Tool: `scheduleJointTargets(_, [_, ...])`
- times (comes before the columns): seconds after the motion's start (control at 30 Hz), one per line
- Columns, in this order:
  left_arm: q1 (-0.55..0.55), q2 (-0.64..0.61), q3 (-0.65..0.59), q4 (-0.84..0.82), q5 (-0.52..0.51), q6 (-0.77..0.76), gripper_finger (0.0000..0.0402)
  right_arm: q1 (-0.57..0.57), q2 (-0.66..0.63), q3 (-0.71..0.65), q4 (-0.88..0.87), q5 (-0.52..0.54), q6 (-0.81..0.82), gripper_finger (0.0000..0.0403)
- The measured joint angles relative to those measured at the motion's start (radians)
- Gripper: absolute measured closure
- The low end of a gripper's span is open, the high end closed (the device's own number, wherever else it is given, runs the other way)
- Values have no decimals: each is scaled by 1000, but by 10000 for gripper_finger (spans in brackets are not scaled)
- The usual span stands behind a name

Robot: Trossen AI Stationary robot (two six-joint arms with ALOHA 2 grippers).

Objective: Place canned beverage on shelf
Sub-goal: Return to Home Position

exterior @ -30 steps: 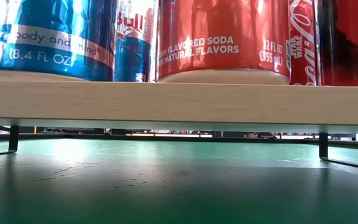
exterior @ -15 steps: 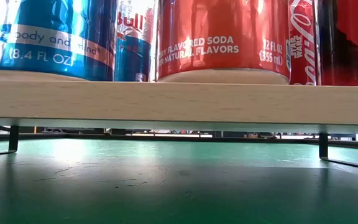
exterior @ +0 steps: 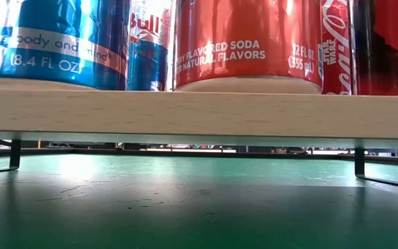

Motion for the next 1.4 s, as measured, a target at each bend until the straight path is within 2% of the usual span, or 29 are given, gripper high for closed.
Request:
scheduleJointTargets(0.17, [0,-71,13,-8,-61,66,25,79,0,0,2,14,26,30])
scheduleJointTargets(0.4, [-32,-243,-23,-5,-173,115,35,256,0,0,33,183,157,34])
scheduleJointTargets(0.57, [-41,-423,-174,47,-231,125,60,329,1,0,31,341,378,49])
scheduleJointTargets(0.7, [-41,-603,-392,216,-228,184,84,348,37,1,40,415,462,67])
scheduleJointTargets(0.8, [-38,-745,-577,403,-204,250,103,335,71,0,53,407,497,82])
scheduleJointTargets(0.93, [-1,-903,-828,733,-84,310,129,298,97,-1,77,382,539,95])
scheduleJointTargets(1.07, [60,-999,-1028,981,9,300,160,247,113,0,112,352,438,110])
scheduleJointTargets(1.2, [146,-1037,-1125,1046,9,238,195,170,102,-1,109,251,304,130])
scheduleJointTargets(1.4, [306,-1037,-1132,1046,37,203,253,46,78,0,44,96,25,178])
